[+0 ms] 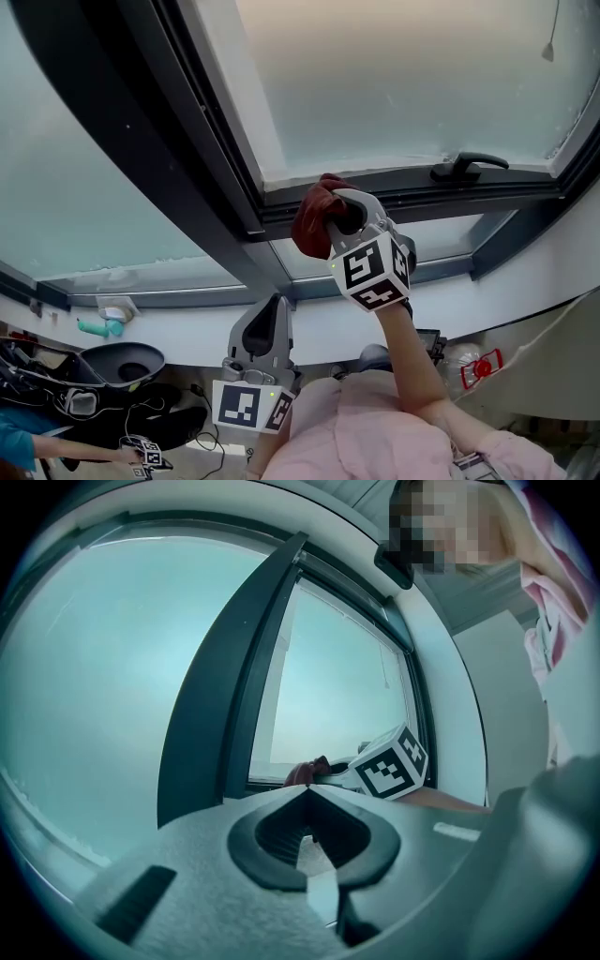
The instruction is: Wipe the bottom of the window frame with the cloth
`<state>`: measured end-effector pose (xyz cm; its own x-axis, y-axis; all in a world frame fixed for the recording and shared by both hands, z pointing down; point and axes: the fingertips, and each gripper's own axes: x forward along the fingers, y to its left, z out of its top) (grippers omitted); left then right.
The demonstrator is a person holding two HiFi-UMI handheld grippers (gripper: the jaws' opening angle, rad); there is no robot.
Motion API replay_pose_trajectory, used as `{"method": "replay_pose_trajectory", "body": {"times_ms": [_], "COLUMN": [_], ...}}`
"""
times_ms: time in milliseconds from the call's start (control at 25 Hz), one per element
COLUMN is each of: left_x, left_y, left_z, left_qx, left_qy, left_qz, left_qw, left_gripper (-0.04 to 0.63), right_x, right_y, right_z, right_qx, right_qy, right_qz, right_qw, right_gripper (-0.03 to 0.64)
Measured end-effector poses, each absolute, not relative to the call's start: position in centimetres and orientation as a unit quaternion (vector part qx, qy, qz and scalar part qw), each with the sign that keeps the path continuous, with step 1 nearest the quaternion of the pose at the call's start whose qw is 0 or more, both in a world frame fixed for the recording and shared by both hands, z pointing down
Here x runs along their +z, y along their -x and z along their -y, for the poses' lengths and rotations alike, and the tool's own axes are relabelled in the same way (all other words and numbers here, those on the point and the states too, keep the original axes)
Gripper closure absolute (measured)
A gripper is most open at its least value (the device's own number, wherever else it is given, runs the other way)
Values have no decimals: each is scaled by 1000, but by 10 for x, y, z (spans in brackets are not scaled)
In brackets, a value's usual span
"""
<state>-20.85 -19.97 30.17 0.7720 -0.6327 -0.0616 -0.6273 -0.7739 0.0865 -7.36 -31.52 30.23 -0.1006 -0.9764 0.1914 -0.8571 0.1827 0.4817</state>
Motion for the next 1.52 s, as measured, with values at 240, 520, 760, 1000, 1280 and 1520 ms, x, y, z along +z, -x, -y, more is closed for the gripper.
{"method": "replay_pose_trajectory", "body": {"times_ms": [240,520,760,1000,1280,1520], "left_x": [301,300,303,303,300,306], "left_y": [210,200,183,169,150,142], "left_z": [201,200,193,184,163,145], "left_qx": [-43,-46,-47,-42,-35,-35], "left_qy": [-939,-943,-944,-939,-936,-929], "left_qz": [339,329,325,339,349,368], "left_qw": [31,30,38,44,34,26], "left_gripper": [597,597,597,597,597,597], "right_x": [302,304,303,305,304,304], "right_y": [62,47,29,17,-7,-25], "right_z": [311,305,296,291,280,269], "right_qx": [-121,-117,-114,-111,-111,-116], "right_qy": [-635,-645,-649,-640,-639,-640], "right_qz": [725,717,714,722,724,727], "right_qw": [237,238,236,240,234,219], "right_gripper": [545,545,545,545,545,545]}}
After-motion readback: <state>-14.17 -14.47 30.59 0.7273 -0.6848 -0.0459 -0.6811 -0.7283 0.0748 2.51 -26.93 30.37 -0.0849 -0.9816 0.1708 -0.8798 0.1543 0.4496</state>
